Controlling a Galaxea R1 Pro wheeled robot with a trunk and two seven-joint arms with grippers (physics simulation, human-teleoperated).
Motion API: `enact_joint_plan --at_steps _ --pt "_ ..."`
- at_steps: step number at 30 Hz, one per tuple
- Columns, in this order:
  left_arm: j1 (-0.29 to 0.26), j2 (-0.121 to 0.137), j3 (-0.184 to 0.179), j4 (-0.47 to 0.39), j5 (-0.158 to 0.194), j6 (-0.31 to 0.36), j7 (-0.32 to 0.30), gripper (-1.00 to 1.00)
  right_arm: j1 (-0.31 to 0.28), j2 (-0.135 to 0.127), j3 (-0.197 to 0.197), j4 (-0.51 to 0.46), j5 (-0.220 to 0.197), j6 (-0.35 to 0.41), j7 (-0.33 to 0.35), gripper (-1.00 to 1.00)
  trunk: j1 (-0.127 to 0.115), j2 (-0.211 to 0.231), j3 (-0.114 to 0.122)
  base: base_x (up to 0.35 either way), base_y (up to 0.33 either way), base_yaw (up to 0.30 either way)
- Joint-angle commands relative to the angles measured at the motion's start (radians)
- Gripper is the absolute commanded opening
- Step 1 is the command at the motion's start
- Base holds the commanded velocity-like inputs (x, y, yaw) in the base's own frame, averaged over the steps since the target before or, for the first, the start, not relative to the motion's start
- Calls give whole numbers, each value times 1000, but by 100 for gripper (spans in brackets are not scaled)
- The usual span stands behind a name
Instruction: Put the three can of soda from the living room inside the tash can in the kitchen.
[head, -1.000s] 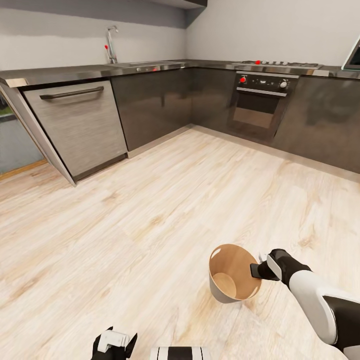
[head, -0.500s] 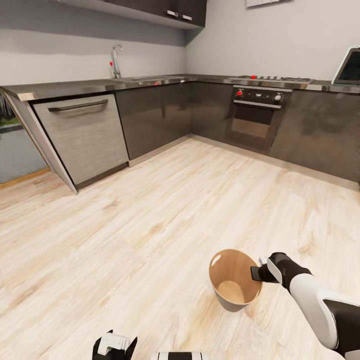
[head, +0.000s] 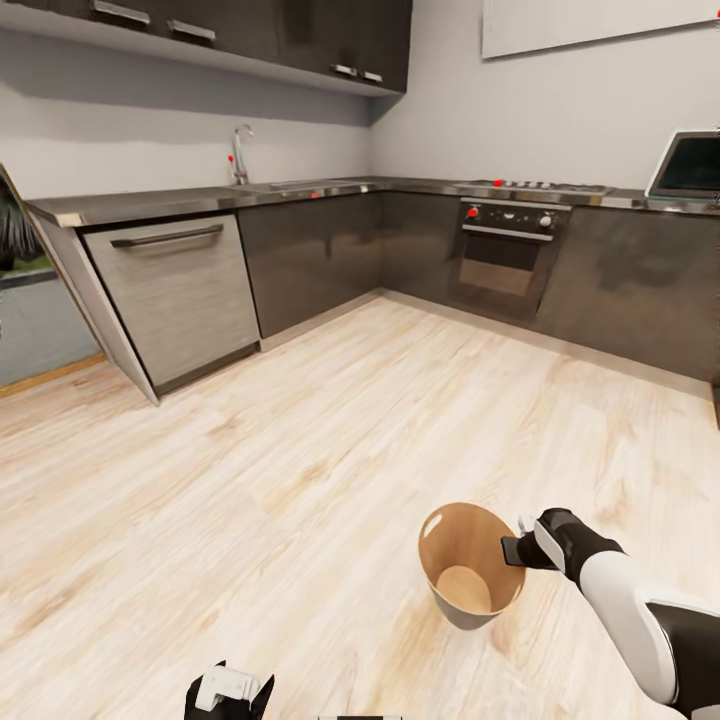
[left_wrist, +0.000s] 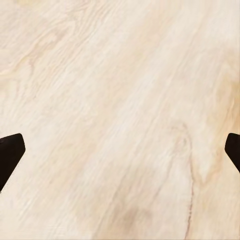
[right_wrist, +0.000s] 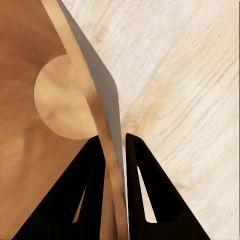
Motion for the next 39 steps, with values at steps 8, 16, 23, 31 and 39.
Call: enact_joint_plan --at_steps 8,16,23,31,39 --pt "0 0 0 0 0 0 0 100 5 0 -6 2 -12 -55 6 -100 -4 2 31 0 0 0" --pt "0 0 0 0 0 0 0 100 25 -1 -6 1 -11 -76 7 -100 -7 4 62 0 0 0" --pt "0 0 0 1 0 0 0 100 34 -2 -6 0 -10 -78 8 -100 -10 5 89 0 0 0" --pt "0 0 -1 0 0 0 0 100 42 -3 -5 -1 -10 -77 19 -100 -24 28 118 0 0 0" --pt "-20 2 0 -3 5 81 -2 100 43 -1 -1 -3 -10 -64 40 -100 -55 84 143 0 0 0"
